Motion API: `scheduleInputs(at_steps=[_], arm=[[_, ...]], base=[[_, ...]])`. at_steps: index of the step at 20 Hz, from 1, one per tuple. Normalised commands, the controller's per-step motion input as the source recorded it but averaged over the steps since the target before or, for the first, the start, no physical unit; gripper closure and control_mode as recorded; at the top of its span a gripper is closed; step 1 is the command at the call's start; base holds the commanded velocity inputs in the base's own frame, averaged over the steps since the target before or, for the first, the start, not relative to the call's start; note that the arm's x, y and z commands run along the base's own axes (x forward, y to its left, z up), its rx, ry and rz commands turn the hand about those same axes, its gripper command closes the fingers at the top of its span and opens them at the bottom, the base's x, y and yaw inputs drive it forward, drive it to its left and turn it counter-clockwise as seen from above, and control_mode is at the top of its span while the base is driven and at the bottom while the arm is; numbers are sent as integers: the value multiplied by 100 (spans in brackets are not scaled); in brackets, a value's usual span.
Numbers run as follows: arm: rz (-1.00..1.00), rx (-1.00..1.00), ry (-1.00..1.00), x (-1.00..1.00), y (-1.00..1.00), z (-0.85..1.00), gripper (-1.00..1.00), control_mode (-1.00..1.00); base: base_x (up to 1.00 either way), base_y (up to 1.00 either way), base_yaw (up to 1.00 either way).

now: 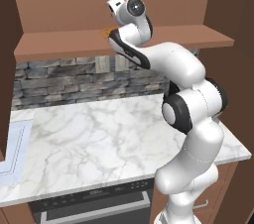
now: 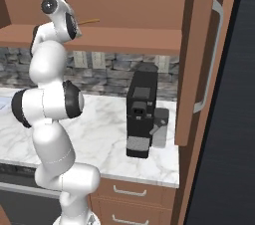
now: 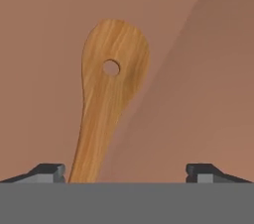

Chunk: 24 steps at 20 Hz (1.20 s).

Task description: Organize the utensils by type. Pick up the wooden spoons from the counter and place them in the open cabinet. Then pick up the metallic utensils from the counter and place them in the open drawer.

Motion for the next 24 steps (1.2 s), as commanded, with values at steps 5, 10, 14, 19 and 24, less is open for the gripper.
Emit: scheduleInputs(at_steps=[5, 10, 14, 19, 24], arm=[[0, 0, 9, -17, -1, -20, -100, -100], [0, -4, 10, -30, -3, -26, -100, -100], [0, -7, 9, -24, -10, -25, -100, -100], [0, -6, 8, -6, -25, -20, -100, -100], [0, -2, 9, 1, -31, -17, -100, -100]], base=[[0, 0, 0], [0, 0, 0], [0, 0, 0], [0, 0, 0], [0, 0, 0]])
